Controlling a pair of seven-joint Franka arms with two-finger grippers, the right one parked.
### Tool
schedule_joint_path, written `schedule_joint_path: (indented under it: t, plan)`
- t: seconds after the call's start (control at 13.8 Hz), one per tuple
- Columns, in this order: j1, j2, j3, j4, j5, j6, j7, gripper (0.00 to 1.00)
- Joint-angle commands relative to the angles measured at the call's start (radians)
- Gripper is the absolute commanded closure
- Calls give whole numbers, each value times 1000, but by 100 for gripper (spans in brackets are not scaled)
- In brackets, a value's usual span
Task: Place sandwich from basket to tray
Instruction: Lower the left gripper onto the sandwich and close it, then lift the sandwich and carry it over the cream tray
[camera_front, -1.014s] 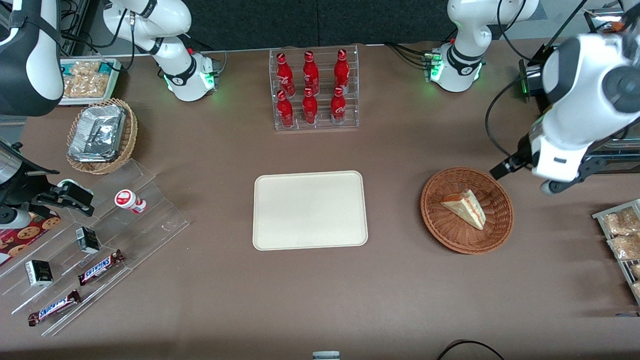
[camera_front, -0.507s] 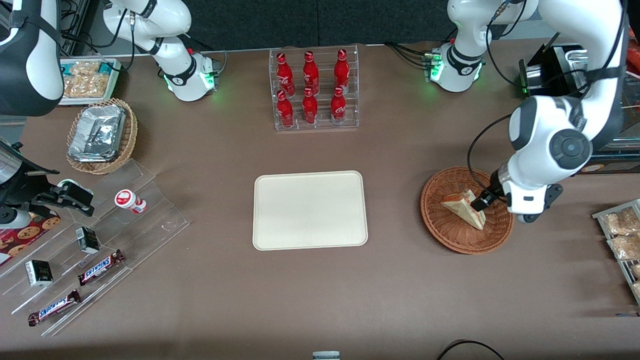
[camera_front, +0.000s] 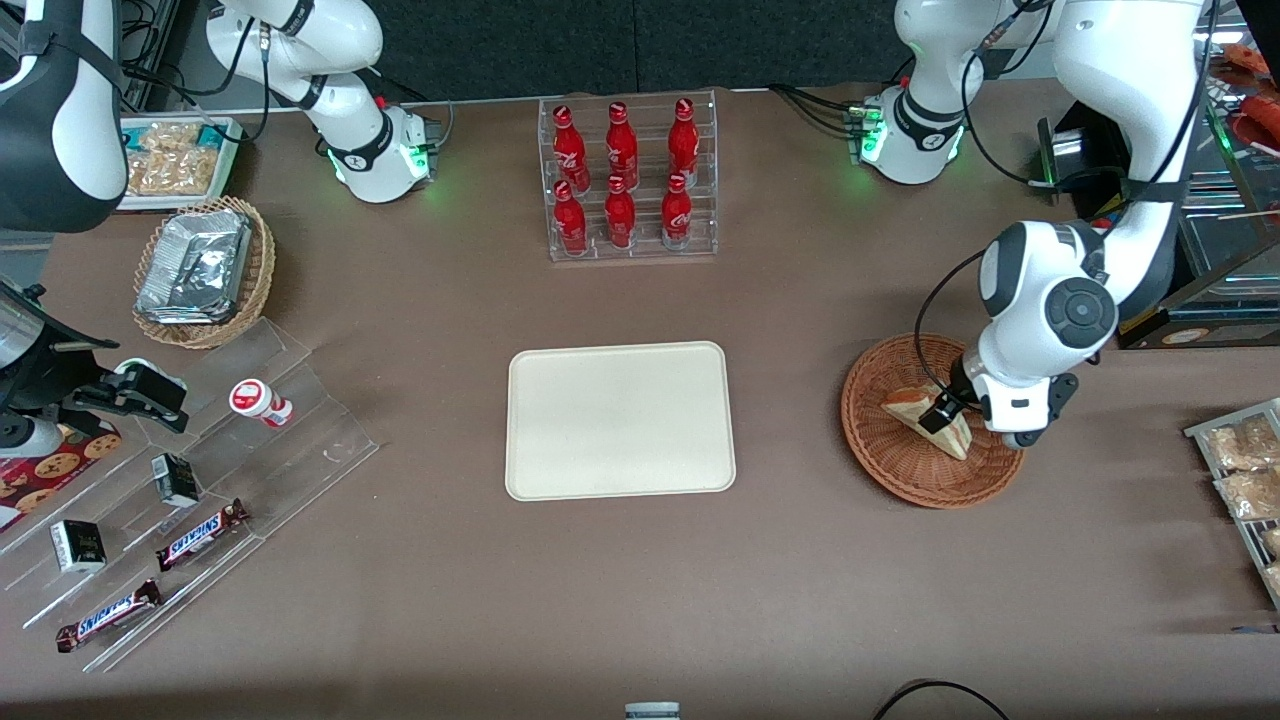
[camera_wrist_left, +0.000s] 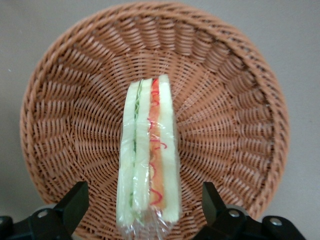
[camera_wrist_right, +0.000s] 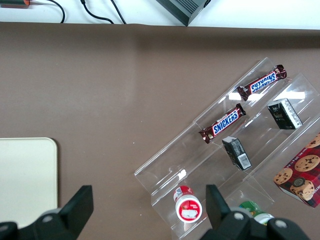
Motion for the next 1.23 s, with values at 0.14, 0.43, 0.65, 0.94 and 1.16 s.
schedule_joint_path:
  t: [0.14,0.43,0.65,0.94,1.16]
  plan:
    - [-10,36,3,-25,-8,73,-57,1]
    - [-10,50,3,-29,-8,97,-62,56]
    - [-13,45,3,-28,12,99,-57,81]
    - [-50,-34,-4,22,12,-16,62,81]
    - [-102,-36,-53,212,8,-266,99,81]
